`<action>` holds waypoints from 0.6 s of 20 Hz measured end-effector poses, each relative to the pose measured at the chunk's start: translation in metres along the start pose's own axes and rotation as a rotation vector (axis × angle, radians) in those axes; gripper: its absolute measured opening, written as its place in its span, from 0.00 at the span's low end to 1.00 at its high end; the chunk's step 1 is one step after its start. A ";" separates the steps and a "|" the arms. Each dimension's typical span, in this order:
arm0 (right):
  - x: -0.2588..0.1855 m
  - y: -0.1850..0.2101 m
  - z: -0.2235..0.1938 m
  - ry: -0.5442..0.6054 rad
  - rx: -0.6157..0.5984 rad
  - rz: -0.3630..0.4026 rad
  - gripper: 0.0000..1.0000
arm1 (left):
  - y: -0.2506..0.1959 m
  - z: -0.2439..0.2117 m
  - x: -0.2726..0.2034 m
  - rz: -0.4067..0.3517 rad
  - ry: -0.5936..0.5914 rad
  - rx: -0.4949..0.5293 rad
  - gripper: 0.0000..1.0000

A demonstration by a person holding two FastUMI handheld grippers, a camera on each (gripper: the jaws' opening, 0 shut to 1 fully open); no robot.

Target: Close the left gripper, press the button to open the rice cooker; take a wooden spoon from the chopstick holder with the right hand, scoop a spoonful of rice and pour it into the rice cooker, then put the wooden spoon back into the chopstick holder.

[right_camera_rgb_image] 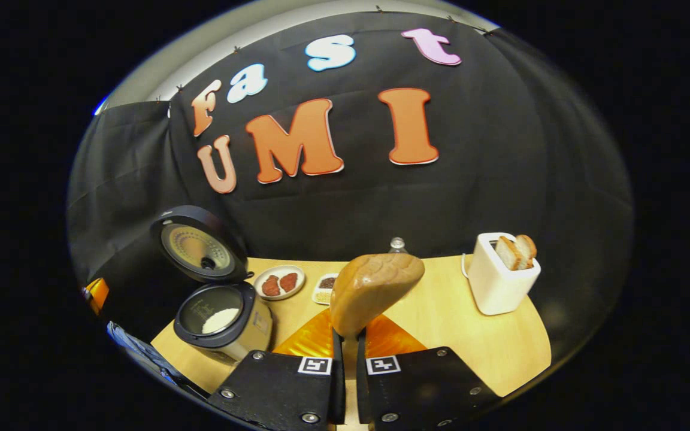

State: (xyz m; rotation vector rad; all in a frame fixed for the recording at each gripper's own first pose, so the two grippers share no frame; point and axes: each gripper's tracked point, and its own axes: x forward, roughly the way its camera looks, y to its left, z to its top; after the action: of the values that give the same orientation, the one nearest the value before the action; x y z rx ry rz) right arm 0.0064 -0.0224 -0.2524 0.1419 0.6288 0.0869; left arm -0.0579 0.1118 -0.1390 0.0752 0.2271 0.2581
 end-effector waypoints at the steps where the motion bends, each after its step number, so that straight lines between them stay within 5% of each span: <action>1: -0.002 -0.014 -0.006 0.012 0.007 -0.028 0.07 | -0.004 0.003 0.000 -0.007 -0.001 0.000 0.06; 3: -0.006 -0.038 -0.022 0.037 0.018 -0.082 0.07 | -0.011 0.006 -0.001 -0.017 -0.007 0.001 0.16; 5: -0.009 -0.051 -0.042 0.079 0.042 -0.106 0.07 | -0.016 0.007 -0.001 -0.024 -0.008 0.003 0.09; 10: -0.006 -0.061 -0.089 0.159 0.060 -0.134 0.07 | -0.027 0.013 -0.002 -0.031 -0.001 0.009 0.19; 12: -0.001 -0.064 -0.099 0.180 0.064 -0.143 0.07 | -0.029 0.016 -0.003 -0.032 -0.006 0.014 0.49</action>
State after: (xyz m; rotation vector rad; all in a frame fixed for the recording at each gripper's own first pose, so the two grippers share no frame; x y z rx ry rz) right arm -0.0510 -0.0749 -0.3412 0.1511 0.8196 -0.0595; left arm -0.0498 0.0826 -0.1254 0.0858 0.2243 0.2242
